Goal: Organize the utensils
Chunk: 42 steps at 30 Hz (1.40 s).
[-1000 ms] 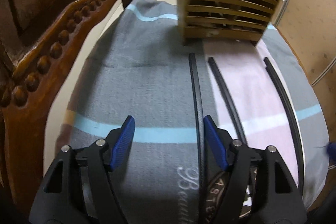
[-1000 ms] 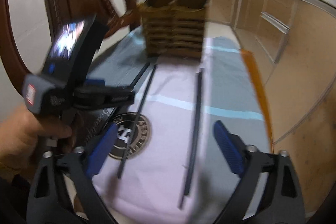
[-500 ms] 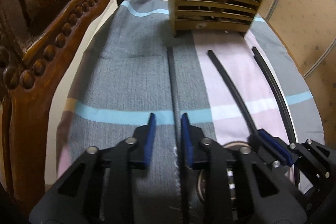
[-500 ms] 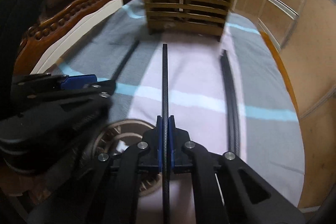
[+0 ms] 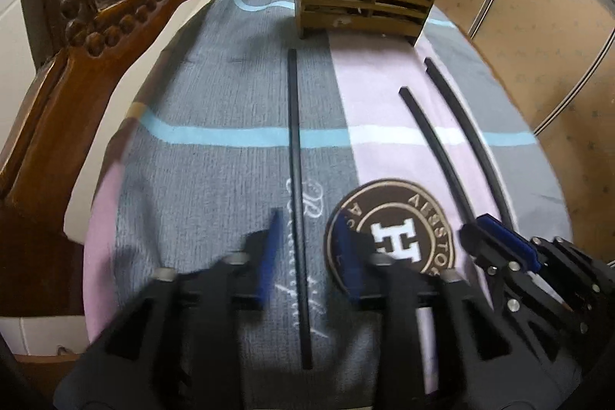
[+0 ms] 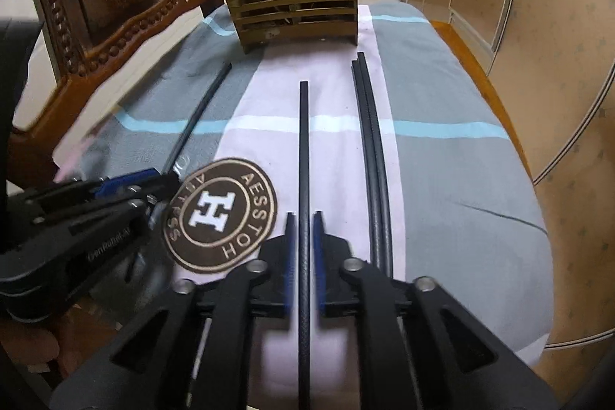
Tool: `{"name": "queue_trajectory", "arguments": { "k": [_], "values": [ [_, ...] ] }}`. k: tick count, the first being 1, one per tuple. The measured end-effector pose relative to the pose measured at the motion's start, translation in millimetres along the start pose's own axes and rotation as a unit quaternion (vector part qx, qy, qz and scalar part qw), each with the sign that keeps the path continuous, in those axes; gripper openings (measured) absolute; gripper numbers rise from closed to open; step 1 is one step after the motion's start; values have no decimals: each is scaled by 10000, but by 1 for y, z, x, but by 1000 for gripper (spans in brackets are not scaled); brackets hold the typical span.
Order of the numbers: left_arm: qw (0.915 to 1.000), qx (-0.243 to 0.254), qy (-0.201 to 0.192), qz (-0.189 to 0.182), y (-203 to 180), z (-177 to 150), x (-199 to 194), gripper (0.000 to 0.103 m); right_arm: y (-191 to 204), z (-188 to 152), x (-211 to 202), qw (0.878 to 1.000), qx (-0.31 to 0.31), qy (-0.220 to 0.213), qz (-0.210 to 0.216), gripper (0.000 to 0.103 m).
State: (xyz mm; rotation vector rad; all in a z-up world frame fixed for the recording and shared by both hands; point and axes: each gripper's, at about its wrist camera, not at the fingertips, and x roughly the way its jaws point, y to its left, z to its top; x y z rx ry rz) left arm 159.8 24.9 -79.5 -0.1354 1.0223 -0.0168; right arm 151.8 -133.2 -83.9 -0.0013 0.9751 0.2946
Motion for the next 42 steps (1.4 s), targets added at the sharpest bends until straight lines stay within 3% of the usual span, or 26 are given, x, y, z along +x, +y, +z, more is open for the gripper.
{"name": "queue_trajectory", "arguments": {
  "k": [5, 9, 14, 18, 21, 22, 23, 25, 29, 34, 42],
  "values": [
    [9991, -165, -380, 5, 7, 30, -13, 55, -8, 33, -2, 9993, 222, -108, 276, 41],
    [9990, -95, -418, 102, 11, 64, 4, 54, 4, 64, 5, 9995, -197, -208, 162, 41],
    [9999, -95, -46, 81, 19, 90, 48, 41, 12, 90, 43, 9992, -383, 106, 61, 41],
    [9996, 137, -18, 265, 18, 105, 71, 37, 11, 93, 63, 9982, -475, 373, 0, 34],
    [9997, 43, -21, 255, 20, 116, 79, 35, 9, 97, 68, 9980, -511, 365, -69, 26],
    [9994, 88, -9, 341, 18, 119, 82, 27, 8, 99, 69, 9980, -498, 382, -65, 23],
    [9992, 145, -9, 375, 17, 122, 84, 11, 7, 101, 70, 9980, -483, 395, -73, 16],
    [9993, 136, 10, 343, 15, 125, 86, 7, 6, 103, 72, 9982, -456, 386, -47, 8],
    [9993, 85, -30, 357, 16, 125, 89, 6, 7, 104, 69, 9983, -442, 363, 148, 7],
    [9991, 122, -219, 353, 19, 126, 53, 6, 2, 110, 32, 9989, -326, -21, 341, 7],
    [9909, 450, -1248, 239, -11, 106, -63, 6, -14, 104, -69, 9929, -107, -958, 698, 7]
  ]
}}
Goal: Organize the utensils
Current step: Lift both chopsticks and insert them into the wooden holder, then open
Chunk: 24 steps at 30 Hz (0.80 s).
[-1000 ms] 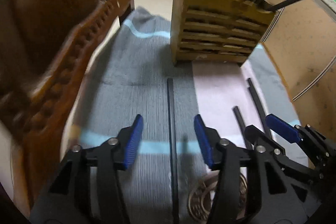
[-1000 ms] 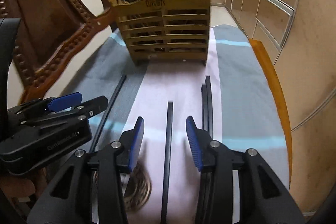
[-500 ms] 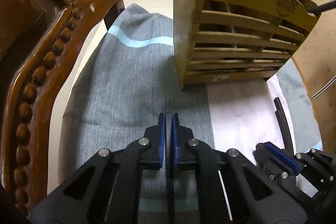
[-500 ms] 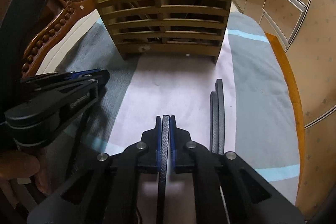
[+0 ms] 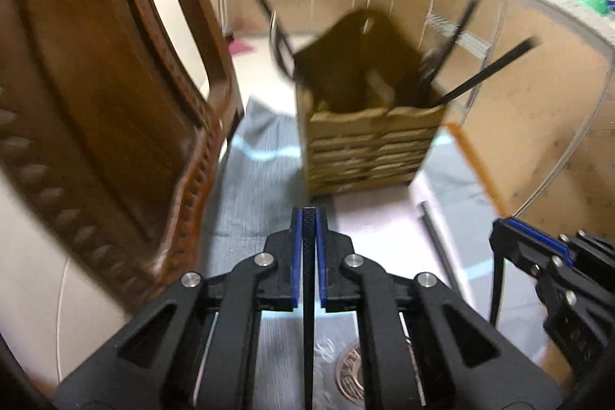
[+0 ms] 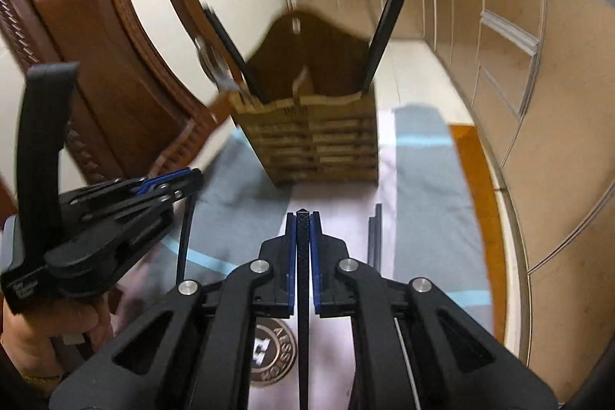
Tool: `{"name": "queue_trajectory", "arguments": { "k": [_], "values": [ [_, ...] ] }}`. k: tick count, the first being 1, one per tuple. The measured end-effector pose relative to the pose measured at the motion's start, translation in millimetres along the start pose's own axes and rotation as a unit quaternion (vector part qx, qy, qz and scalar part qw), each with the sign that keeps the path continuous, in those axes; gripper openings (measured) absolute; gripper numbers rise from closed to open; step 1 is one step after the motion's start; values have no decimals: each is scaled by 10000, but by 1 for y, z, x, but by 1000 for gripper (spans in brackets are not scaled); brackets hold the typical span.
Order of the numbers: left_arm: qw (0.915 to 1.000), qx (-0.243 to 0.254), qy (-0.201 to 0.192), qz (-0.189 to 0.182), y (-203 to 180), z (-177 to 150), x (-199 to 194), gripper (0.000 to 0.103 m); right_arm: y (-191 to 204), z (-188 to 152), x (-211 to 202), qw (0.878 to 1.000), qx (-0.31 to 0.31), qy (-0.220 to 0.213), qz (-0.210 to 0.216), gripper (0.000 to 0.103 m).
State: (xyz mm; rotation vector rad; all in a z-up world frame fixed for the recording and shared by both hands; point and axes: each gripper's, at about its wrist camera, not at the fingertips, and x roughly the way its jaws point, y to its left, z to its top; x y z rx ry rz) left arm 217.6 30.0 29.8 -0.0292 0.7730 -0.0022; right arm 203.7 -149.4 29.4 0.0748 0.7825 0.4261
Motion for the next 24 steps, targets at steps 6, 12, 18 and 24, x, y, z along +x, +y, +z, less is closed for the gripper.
{"name": "queue_trajectory", "arguments": {
  "k": [6, 12, 18, 24],
  "values": [
    [9975, 71, -695, -86, -15, -1, -75, 7, 11, -6, -68, 9982, -59, -586, 143, 7],
    [9944, -45, -1031, -230, -9, 2, -112, 6, 24, -11, -98, 9965, -195, -797, 164, 7],
    [9901, -231, -1319, -422, 6, 6, -144, 6, 36, -3, -126, 9932, -221, -1132, 163, 7],
    [9885, -488, -1369, -426, 29, 7, -147, 6, 50, 41, -136, 9895, -356, -1399, 31, 7]
  ]
}}
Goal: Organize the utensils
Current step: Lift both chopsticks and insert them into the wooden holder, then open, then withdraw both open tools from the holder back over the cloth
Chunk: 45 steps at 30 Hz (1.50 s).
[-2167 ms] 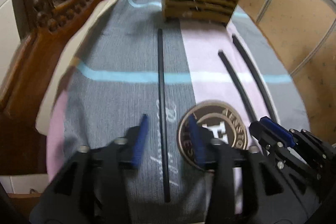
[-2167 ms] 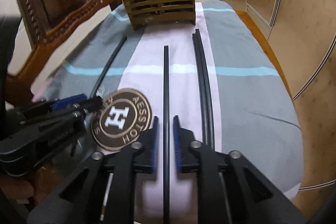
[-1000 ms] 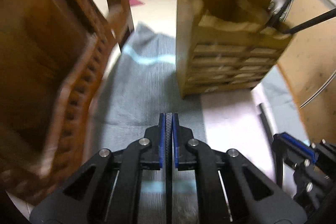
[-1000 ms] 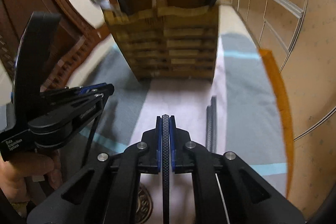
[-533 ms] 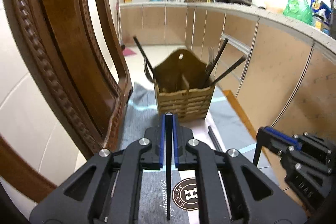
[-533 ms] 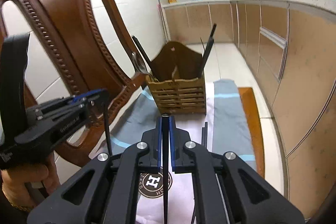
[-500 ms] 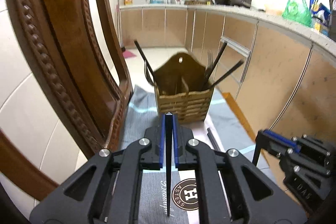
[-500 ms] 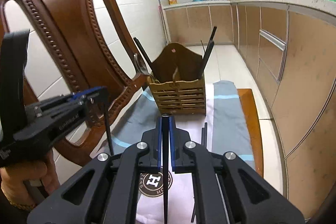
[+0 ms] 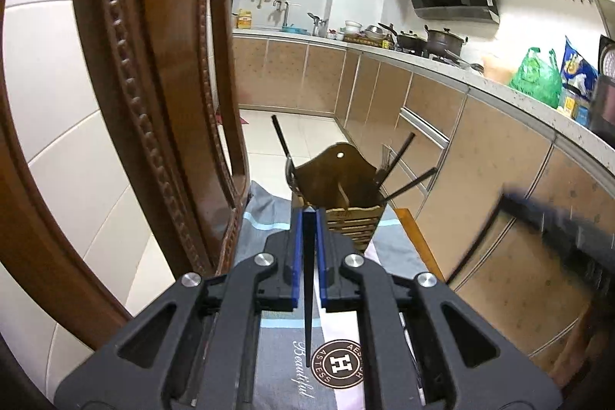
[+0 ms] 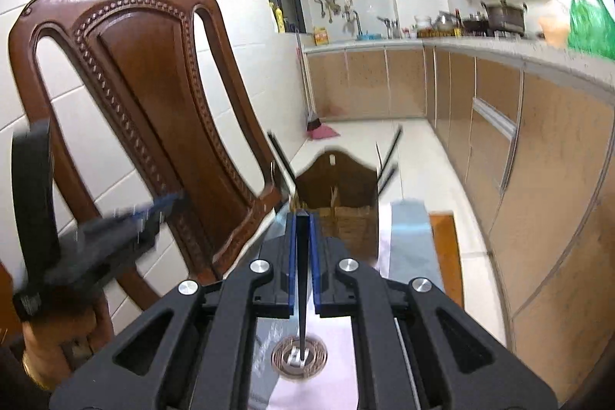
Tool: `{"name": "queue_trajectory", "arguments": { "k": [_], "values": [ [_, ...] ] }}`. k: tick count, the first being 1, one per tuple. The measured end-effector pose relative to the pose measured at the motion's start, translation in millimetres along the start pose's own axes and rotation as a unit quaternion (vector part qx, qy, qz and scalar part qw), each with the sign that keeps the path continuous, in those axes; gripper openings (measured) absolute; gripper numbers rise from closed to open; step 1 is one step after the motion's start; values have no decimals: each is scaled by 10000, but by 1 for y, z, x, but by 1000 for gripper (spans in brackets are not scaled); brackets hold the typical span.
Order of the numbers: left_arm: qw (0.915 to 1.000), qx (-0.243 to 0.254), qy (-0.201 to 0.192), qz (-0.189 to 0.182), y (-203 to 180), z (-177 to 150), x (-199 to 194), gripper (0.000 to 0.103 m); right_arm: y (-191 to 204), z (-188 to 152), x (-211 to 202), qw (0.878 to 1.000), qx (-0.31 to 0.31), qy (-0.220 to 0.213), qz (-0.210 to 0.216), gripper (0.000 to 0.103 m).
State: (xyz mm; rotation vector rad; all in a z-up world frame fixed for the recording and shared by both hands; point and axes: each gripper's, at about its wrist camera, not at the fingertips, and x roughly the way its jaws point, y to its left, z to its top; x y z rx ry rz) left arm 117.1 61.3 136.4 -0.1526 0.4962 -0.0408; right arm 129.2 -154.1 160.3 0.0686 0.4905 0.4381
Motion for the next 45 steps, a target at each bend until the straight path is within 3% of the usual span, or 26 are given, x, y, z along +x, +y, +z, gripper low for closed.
{"name": "queue_trajectory", "arguments": {
  "k": [9, 13, 16, 22, 24, 25, 27, 29, 32, 35, 36, 37, 38, 42, 45],
  "values": [
    [9999, -112, 81, -22, 12, -2, 17, 6, -10, 115, 49, 9938, -93, -761, -802, 7],
    [9997, -188, 157, -52, 17, -1, 24, 6, -27, 138, 80, 9888, 157, -974, -1121, 7],
    [9997, -197, 159, -56, 18, 0, 28, 6, -40, 137, 106, 9872, 333, -973, -1222, 7],
    [9993, -293, 226, -41, 23, -1, 34, 6, -67, 96, 151, 9895, 783, -518, -1097, 9],
    [9992, -312, 242, -38, 23, -1, 35, 6, -76, 78, 148, 9921, 805, -373, -889, 29],
    [9992, -316, 240, -37, 22, -1, 35, 6, -79, 71, 142, 9924, 850, -361, -819, 47],
    [9993, -309, 231, -24, 20, -1, 35, 7, -88, 51, 115, 9917, 1005, -514, -615, 63],
    [9994, -303, 188, -7, 19, -1, 34, 6, -94, 21, 75, 9914, 1006, -692, -479, 73],
    [9995, -303, 126, -4, 16, 0, 30, 6, -108, -35, 23, 9868, 1120, -961, -667, 92],
    [9994, -332, 69, -70, 14, 4, 28, 6, -123, -93, -1, 9840, 1162, -925, -988, 93],
    [9992, -384, 45, -114, 14, 7, 28, 6, -130, -110, 2, 9831, 1265, -583, -1190, 93],
    [9989, -456, -33, -118, 12, 12, 27, 6, -137, -115, 10, 9823, 1436, -197, -1189, 93],
    [9987, -486, -112, -110, 10, 18, 27, 6, -145, -117, 16, 9821, 1638, 5, -926, 93],
    [9968, -674, -421, -66, 0, 55, 31, 6, -154, -116, 28, 9849, 1334, 62, -1097, 93],
    [9946, -812, -634, -120, -7, 89, 38, 6, -162, -119, 37, 9812, 1634, 193, -1008, 93]
  ]
}}
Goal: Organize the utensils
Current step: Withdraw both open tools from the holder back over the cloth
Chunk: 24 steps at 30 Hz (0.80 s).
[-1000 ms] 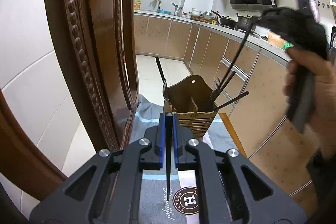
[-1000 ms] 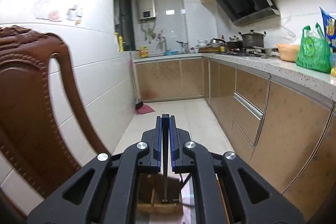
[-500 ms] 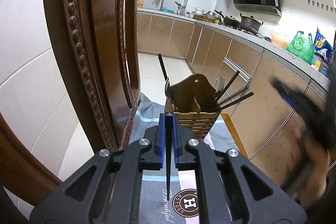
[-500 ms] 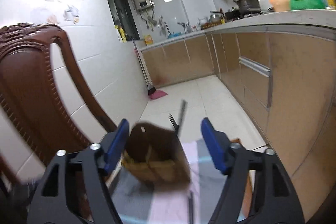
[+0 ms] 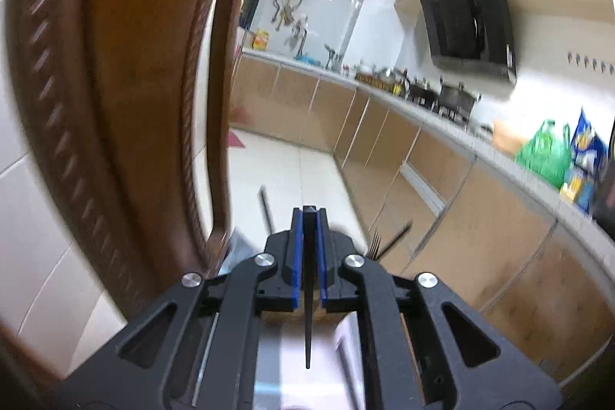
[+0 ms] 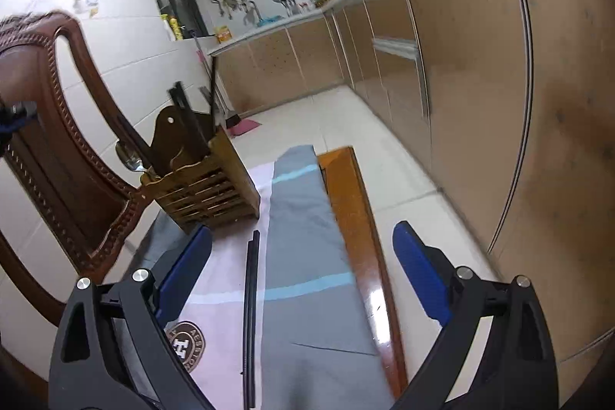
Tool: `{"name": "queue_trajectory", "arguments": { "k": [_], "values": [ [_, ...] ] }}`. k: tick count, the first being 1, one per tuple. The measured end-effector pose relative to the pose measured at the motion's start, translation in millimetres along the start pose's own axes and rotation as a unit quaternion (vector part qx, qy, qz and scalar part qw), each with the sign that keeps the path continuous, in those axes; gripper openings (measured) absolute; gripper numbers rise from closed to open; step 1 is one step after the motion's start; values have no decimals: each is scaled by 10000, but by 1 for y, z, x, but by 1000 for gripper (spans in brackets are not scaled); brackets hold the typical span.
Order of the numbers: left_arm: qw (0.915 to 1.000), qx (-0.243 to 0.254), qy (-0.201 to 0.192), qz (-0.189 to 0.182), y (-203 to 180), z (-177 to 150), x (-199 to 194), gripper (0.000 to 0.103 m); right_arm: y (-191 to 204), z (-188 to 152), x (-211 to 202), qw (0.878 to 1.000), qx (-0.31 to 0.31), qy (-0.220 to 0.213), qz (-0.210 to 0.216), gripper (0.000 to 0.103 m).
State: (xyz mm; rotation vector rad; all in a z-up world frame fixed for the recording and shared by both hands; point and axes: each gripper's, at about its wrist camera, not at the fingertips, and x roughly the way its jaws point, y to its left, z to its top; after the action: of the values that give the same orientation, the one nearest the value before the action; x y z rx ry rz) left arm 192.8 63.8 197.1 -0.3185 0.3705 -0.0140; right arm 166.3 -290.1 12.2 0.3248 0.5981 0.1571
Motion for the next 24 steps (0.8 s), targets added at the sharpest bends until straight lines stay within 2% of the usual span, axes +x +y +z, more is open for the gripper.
{"name": "queue_trajectory", "arguments": {
  "k": [5, 9, 12, 15, 16, 18, 19, 20, 21, 22, 24],
  "values": [
    [9997, 37, -222, 121, -16, 42, 29, 7, -4, 5, 13, 9999, 79, 57, 27, 93],
    [9993, 5, -237, 305, -14, 54, 65, 7, -9, 5, 14, 9999, 91, 97, 74, 93],
    [9991, -143, -94, 383, -5, 47, 92, 7, -12, 4, 18, 9998, 70, 153, 75, 93],
    [9981, -387, 299, 384, 11, 21, 120, 7, -11, 4, 20, 9997, 3, 214, 115, 93],
    [9972, -395, 456, 451, 15, 7, 127, 10, -10, 4, 20, 9997, -49, 198, 104, 93],
    [9966, -282, 643, 424, 17, -14, 127, 37, -9, 5, 19, 9998, -128, 164, 58, 93],
    [9965, -128, 680, 471, 16, -28, 120, 67, -9, 5, 19, 9998, -149, 154, 33, 93],
    [9964, 3, 659, 538, 13, -41, 110, 79, -9, 6, 19, 9997, -179, 154, -1, 93],
    [9963, 158, 616, 586, 11, -54, 98, 81, -10, 6, 19, 9997, -188, 144, -13, 93],
    [9952, 366, 632, 645, 6, -73, 83, 88, -11, 7, 18, 9997, -188, 126, -23, 93],
    [9901, 694, 973, 732, -4, -117, 63, 91, -13, 8, 16, 9997, -190, 112, -62, 93]
  ]
}}
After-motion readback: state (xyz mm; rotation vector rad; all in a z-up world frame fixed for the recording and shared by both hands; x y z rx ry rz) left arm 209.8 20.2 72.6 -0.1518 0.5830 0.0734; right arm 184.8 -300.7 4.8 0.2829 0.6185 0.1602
